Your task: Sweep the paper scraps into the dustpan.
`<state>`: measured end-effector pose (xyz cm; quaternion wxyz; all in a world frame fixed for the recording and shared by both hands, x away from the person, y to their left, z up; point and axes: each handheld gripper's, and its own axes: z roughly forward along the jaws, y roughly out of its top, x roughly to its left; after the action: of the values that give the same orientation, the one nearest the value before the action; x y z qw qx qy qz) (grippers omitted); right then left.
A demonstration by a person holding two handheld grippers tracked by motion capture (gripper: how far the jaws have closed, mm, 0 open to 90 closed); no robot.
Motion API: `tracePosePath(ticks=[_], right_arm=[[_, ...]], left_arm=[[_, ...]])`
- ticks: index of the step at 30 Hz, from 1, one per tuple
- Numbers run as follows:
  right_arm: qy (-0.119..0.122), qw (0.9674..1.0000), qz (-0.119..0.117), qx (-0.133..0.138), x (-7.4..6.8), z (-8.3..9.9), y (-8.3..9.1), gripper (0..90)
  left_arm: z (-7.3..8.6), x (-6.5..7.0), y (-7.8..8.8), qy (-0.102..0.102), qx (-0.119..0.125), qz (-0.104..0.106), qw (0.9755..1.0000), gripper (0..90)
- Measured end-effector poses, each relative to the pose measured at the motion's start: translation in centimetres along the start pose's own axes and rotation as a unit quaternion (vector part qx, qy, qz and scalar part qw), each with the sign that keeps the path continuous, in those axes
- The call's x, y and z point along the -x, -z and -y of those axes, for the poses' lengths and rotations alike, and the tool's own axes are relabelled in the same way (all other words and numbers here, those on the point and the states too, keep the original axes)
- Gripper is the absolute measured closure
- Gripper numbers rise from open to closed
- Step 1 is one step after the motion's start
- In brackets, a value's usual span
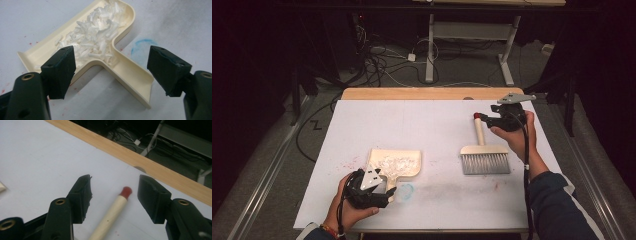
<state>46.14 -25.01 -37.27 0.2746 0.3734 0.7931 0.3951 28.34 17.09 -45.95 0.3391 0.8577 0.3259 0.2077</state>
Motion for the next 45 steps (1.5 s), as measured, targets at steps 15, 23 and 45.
tracePosePath(ticks=[15, 23, 45], right_arm=[[0.004, 0.9985, -0.005, 0.054, -1.4, 1.5, 2.8, 42.1], [0.011, 0.9974, -0.008, 0.071, -2.2, 2.1, 3.7, 40.7], [0.048, 0.9936, -0.026, 0.098, -4.9, 3.6, 6.8, 36.6]], left_arm=[[1.0, -0.5, 0.0, -0.004, 0.029, -0.024, 0.9993, 20.3], [1.1, -0.5, -0.1, -0.008, 0.03, -0.024, 0.9992, 20.3], [1.1, -0.4, 0.0, -0.015, 0.036, -0.027, 0.9989, 20.3]])
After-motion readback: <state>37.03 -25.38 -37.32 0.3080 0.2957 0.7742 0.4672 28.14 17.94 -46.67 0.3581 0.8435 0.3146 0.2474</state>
